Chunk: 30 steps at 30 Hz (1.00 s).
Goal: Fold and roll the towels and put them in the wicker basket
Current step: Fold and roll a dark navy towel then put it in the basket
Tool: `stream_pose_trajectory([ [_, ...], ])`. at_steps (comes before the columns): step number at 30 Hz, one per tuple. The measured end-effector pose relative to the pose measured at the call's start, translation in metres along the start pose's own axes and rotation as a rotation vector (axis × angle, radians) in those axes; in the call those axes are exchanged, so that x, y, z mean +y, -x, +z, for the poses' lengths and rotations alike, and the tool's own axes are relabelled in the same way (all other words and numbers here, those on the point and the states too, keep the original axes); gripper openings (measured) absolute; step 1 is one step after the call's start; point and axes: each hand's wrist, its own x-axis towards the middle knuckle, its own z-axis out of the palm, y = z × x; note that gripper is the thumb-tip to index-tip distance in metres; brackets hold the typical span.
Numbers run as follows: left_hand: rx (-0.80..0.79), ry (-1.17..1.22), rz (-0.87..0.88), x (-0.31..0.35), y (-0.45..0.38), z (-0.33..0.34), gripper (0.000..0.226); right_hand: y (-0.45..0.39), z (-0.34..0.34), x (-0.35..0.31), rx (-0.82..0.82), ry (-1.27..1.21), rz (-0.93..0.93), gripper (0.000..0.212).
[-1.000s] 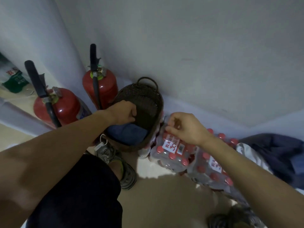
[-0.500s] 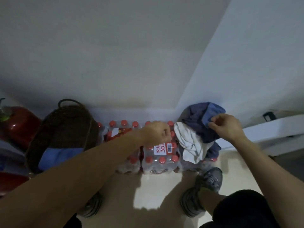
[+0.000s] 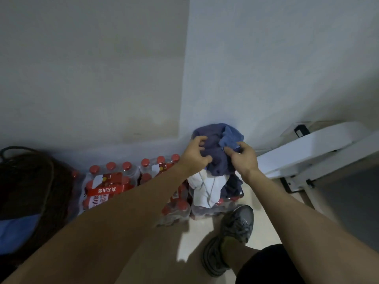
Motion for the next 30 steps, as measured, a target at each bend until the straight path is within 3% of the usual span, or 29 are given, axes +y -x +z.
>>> stream_pose_trajectory([
  [4, -0.098, -0.243, -0.014, -0.012, -0.009, 0.004, 0.085, -0.005, -0.019, 0.004, 0.019, -0.418, 0.275, 0.026],
  [6, -0.073, -0.327, -0.009, -0.015, -0.012, 0.008, 0.077, -0.006, -0.028, 0.008, 0.049, -0.402, 0.274, 0.022],
  [8, 0.000, -0.339, 0.021, -0.014, -0.016, 0.009, 0.054, -0.008, -0.032, 0.012, 0.080, -0.284, 0.209, 0.027],
  [11, -0.023, -0.212, 0.062, -0.007, -0.017, -0.001, 0.028, -0.009, -0.029, 0.011, 0.065, -0.148, 0.119, 0.031],
  [13, -0.070, -0.033, 0.070, 0.001, -0.013, -0.013, 0.022, -0.008, -0.024, 0.005, 0.020, -0.116, 0.078, 0.027],
  [15, -0.013, 0.132, 0.049, 0.010, -0.009, -0.028, 0.019, -0.007, -0.020, -0.001, -0.047, -0.054, 0.027, 0.016],
  [19, 0.240, 0.306, 0.011, 0.033, -0.005, -0.075, 0.022, -0.001, -0.012, -0.017, -0.130, 0.007, -0.068, 0.015],
  [22, 0.264, 0.316, 0.029, 0.049, 0.006, -0.117, 0.036, 0.003, -0.008, -0.028, -0.196, -0.029, -0.084, 0.015],
  [24, 0.245, 0.282, 0.069, 0.056, 0.020, -0.141, 0.040, 0.004, -0.004, -0.033, -0.234, 0.093, -0.131, 0.024],
  [27, 0.181, 0.074, 0.097, 0.056, 0.046, -0.177, 0.035, 0.003, 0.006, -0.031, -0.217, 0.516, -0.248, 0.035],
  [30, 0.088, -0.093, 0.074, 0.043, 0.075, -0.201, 0.024, 0.005, 0.019, -0.022, -0.230, 0.758, -0.257, 0.027],
])
